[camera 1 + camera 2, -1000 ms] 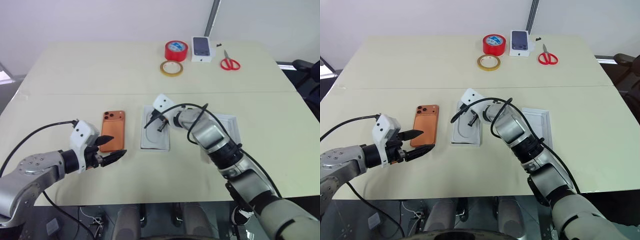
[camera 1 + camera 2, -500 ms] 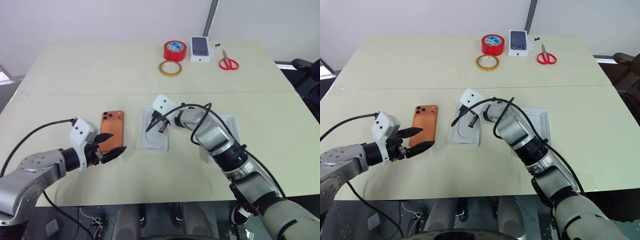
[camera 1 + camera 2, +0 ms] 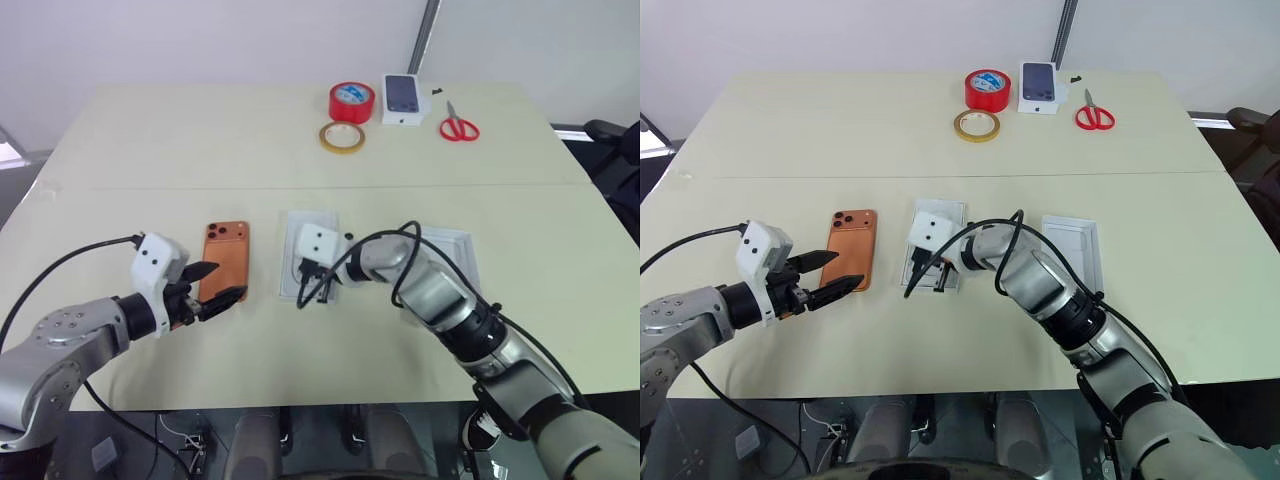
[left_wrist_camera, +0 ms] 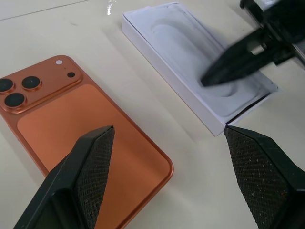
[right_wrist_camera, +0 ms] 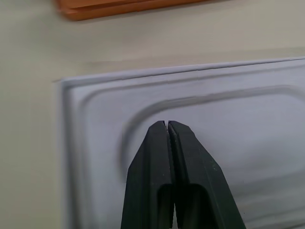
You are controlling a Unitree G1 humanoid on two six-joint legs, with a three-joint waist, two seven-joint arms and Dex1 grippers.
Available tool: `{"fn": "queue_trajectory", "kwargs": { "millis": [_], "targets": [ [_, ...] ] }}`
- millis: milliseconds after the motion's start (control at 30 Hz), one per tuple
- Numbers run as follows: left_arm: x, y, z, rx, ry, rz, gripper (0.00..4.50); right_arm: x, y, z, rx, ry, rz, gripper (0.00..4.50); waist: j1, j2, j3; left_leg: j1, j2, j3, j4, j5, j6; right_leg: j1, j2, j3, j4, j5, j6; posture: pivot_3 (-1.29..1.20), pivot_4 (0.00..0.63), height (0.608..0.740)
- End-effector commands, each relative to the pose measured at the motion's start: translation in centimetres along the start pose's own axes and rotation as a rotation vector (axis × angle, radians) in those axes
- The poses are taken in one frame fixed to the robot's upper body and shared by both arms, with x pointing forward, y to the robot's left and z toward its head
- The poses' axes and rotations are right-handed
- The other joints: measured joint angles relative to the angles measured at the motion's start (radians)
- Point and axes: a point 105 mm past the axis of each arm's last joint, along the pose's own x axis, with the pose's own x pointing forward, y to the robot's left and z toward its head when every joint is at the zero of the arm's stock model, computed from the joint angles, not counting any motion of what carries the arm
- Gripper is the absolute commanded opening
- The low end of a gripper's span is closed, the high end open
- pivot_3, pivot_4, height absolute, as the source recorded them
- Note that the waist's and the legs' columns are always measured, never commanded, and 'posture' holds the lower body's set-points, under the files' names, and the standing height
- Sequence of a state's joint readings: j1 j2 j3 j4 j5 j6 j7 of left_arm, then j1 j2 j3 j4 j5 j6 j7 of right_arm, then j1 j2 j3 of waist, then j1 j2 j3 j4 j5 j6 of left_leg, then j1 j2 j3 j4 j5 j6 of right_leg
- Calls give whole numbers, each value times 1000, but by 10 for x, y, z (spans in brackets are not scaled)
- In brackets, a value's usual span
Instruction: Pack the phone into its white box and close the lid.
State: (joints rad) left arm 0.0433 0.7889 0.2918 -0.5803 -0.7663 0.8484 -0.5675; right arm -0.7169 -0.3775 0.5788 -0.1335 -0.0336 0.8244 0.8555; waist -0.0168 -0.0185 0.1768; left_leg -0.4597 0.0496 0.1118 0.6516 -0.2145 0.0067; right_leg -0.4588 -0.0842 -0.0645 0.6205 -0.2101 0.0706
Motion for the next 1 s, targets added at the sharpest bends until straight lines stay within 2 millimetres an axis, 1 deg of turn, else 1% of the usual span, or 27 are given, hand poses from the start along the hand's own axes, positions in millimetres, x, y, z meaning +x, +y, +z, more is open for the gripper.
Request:
{"fn": "queue_trajectory", "kwargs": {
  "millis": [33,233,333,400,467,500,600,667,767,833,900,1000],
  "targets": [
    [-3,-2,8,23,-24,1,3871,-6,10,12,-42,-43,52,106,0,0,0,0,0,0,0,0,0,0,0,0,0,0,0,0,150,740],
    [-3,-3,7,21,-16,-3,3871,-12,19,11,-59,-51,121,106,0,0,0,0,0,0,0,0,0,0,0,0,0,0,0,0,150,740],
    [-3,-2,7,19,-15,0,3871,-12,18,13,-72,-60,108,106,1,0,0,0,0,0,0,0,0,0,0,0,0,0,0,0,150,740],
    [-5,2,7,17,-16,25,3871,-13,3,20,-63,-89,24,106,1,0,0,0,0,0,1,0,0,0,1,0,0,0,0,0,150,740],
    [-8,12,9,2,-27,80,3871,-15,-17,32,-31,-131,-70,106,-1,0,0,0,0,0,1,0,0,0,1,0,1,0,0,0,150,740],
    [-9,15,9,-4,-31,98,3871,-15,-22,35,-20,-143,-92,106,-1,0,0,0,0,0,1,0,-1,0,1,0,1,0,0,0,150,740],
    [-17,47,8,-141,-55,266,3871,-17,-35,53,-9,-193,-148,106,1,0,0,1,0,0,1,1,-1,-1,1,0,4,0,0,0,150,740],
    [-20,66,-2,-237,-23,373,4423,-12,-37,63,-14,-207,-160,0,1,-1,-1,1,0,-1,2,1,-2,-1,1,0,7,1,2,0,150,740],
    [-19,80,-12,-351,17,449,4465,0,-37,71,-37,-201,-169,0,0,-2,-1,2,0,-2,2,1,-2,0,2,0,9,2,4,0,150,740],
    [-17,87,-15,-432,30,489,4465,14,-32,75,-63,-174,-151,0,1,-3,-1,2,0,-2,2,2,-2,0,2,0,10,2,4,0,150,740],
    [-13,88,-14,-486,29,481,4465,24,-29,75,-86,-147,-140,0,0,-4,-2,2,0,-2,2,2,-2,0,2,0,10,2,4,0,150,740],
    [1,76,-16,-502,100,407,4465,41,-20,78,-105,-118,-93,0,-1,-4,-2,2,0,-2,2,2,-3,0,2,0,10,2,4,0,150,740]
  ]
}}
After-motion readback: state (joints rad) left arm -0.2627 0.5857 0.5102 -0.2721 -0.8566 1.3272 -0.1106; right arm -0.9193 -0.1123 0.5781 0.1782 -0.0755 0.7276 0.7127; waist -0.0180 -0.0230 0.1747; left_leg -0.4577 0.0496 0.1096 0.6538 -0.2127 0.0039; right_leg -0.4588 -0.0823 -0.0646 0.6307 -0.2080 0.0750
